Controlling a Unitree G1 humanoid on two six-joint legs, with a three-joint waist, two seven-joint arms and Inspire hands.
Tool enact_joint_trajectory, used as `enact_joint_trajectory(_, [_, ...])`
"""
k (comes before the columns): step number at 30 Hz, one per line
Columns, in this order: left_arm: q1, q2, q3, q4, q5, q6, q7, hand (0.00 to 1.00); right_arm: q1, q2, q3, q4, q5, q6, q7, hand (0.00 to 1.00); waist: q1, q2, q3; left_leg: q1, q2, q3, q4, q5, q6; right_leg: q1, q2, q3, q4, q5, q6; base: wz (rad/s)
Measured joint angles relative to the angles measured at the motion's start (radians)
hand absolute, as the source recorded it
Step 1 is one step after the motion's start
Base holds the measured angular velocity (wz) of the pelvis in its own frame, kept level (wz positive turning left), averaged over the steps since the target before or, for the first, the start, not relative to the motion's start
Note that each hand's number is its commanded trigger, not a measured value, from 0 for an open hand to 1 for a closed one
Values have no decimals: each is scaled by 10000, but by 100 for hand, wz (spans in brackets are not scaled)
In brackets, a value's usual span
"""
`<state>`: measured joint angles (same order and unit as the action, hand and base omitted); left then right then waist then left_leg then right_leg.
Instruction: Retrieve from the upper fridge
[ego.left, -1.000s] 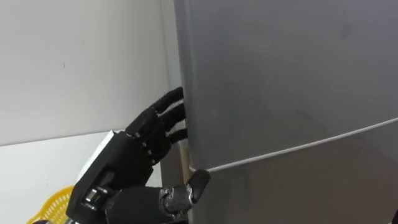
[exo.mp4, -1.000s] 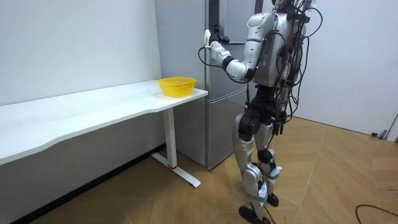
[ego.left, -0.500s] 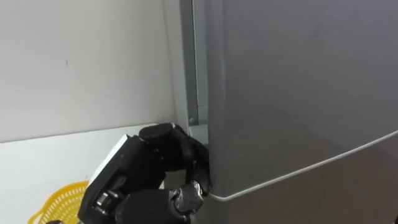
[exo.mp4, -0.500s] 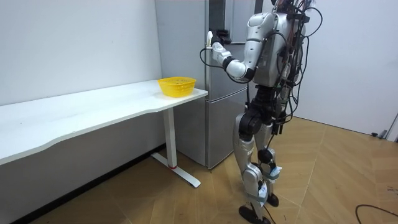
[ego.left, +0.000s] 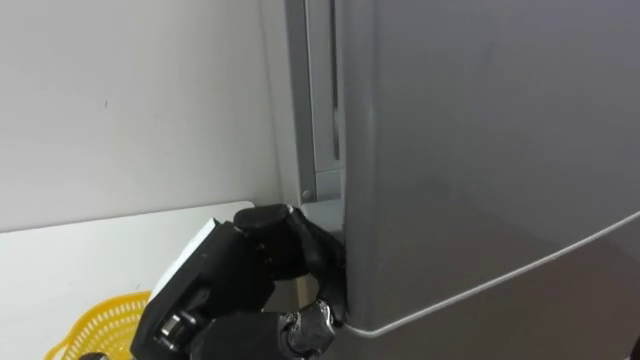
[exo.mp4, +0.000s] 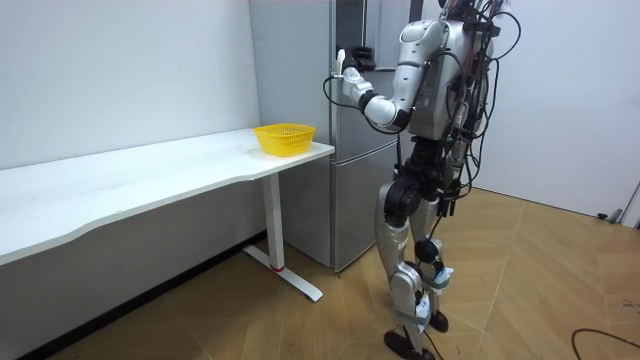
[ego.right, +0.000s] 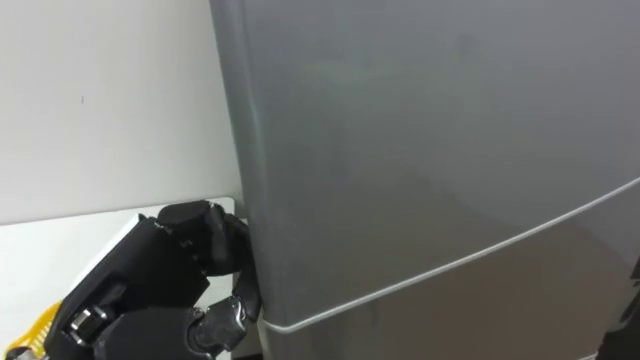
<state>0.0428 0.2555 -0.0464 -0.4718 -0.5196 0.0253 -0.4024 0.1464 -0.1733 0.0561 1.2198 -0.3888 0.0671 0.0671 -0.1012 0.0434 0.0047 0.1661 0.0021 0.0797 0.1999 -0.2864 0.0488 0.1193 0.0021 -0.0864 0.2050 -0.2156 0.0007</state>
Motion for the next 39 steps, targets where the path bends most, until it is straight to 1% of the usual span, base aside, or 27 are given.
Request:
enact_joint_trajectory(10, [0, 23, 76, -32, -1, 5, -222, 0, 26, -43, -18, 5, -6, -15, -19, 0, -13, 12, -7, 10, 1, -5, 1, 0, 0, 16, 2, 3, -9, 0, 0, 0])
enact_joint_trajectory(15, [0, 102, 68, -96, -11, 4, -244, 0, 22, -127, -19, 6, -19, -34, -50, 0, -41, 10, -5, 11, 1, -4, -3, 0, 0, 17, 1, 4, -13, 0, 0, 0])
enact_joint_trajectory(21, [0, 229, 9, -241, -13, 5, -314, 0, -56, -161, -19, 219, -17, -40, -317, 0, -50, -9, 5, 7, 1, -7, -3, 0, 0, 19, -1, -3, -13, 0, 0, 0])
enact_joint_trajectory(24, [0, 237, 6, -250, -41, 4, -419, 0, -55, -161, -19, 244, -15, -38, -333, 0, -52, -37, 18, 8, 2, -4, -3, 0, 0, 18, -1, -2, -13, 0, 0, 0])
enact_joint_trajectory(28, [0, 308, -81, -267, -287, 4, -440, 0, -53, -162, -20, 259, -34, -39, -310, 0, -114, -45, 14, -13, 2, -2, 4, 0, 0, -4, -3, 2, -13, 0, 0, 0])
enact_joint_trajectory(31, [0, 318, -136, -342, -392, 4, -517, 0, -57, -162, -20, 263, -41, -38, -296, 0, -164, -31, -4, -81, 2, 1, 24, 0, 0, -74, -1, 19, -7, 3, 1, 0])
enact_joint_trajectory(35, [-7, 317, -165, -458, -424, -1, -675, 0, -97, -172, -20, 321, -57, -29, -294, 0, -330, -29, -8, -95, 2, 21, 44, 0, 0, -97, 1, 48, -7, 17, 2, -1])
enact_joint_trajectory(39, [-234, 318, -375, -458, -596, 1, -834, 0, -74, -172, -19, 380, -58, -14, -212, 0, -369, -32, -4, -66, 4, 65, 36, 0, 0, -86, 0, 69, -7, 33, 4, -1])
